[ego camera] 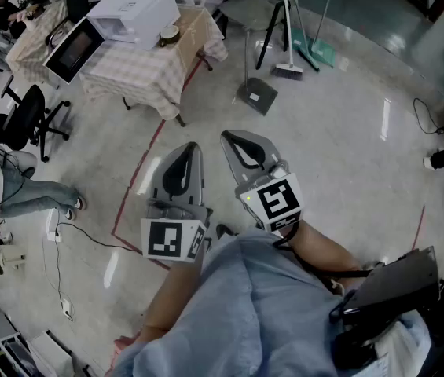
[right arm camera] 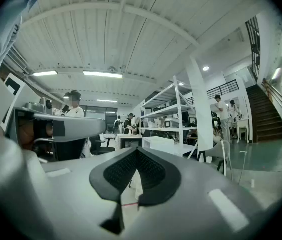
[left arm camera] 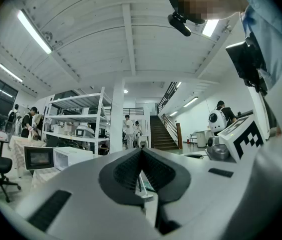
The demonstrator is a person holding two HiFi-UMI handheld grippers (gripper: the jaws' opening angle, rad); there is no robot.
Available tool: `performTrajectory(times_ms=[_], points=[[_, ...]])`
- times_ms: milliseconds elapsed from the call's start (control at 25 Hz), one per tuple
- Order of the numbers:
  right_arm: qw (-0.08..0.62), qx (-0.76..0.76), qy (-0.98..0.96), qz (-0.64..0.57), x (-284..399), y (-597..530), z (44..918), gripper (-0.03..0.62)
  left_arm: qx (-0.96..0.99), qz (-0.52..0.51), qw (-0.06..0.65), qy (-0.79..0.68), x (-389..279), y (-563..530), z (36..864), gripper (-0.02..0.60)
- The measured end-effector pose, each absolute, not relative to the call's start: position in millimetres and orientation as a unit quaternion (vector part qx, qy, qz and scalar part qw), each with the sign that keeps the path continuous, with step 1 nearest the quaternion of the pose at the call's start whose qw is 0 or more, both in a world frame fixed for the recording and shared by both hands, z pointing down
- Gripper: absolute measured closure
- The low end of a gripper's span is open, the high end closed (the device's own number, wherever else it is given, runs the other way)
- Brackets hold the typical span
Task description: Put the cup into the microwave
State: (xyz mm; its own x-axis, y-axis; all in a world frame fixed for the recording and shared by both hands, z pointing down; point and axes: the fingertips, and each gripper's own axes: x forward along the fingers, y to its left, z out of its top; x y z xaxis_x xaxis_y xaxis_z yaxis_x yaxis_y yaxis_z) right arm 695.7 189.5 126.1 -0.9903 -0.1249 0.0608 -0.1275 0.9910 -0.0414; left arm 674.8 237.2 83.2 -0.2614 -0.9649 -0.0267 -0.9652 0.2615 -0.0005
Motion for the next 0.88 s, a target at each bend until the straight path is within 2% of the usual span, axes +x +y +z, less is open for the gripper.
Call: performTrajectory(times_ms=[480, 880], points=[[0.034, 0.059, -0.998, 0.018, 708, 179, 132, 0.594, -0.609, 0.002, 0.006, 0.793, 687, 224, 87, 0.577], [0.028, 0.021, -0.997, 0.063, 726, 154, 140, 0.576, -0.603, -0.006, 0.004, 0.798, 705, 187, 92, 0.577]])
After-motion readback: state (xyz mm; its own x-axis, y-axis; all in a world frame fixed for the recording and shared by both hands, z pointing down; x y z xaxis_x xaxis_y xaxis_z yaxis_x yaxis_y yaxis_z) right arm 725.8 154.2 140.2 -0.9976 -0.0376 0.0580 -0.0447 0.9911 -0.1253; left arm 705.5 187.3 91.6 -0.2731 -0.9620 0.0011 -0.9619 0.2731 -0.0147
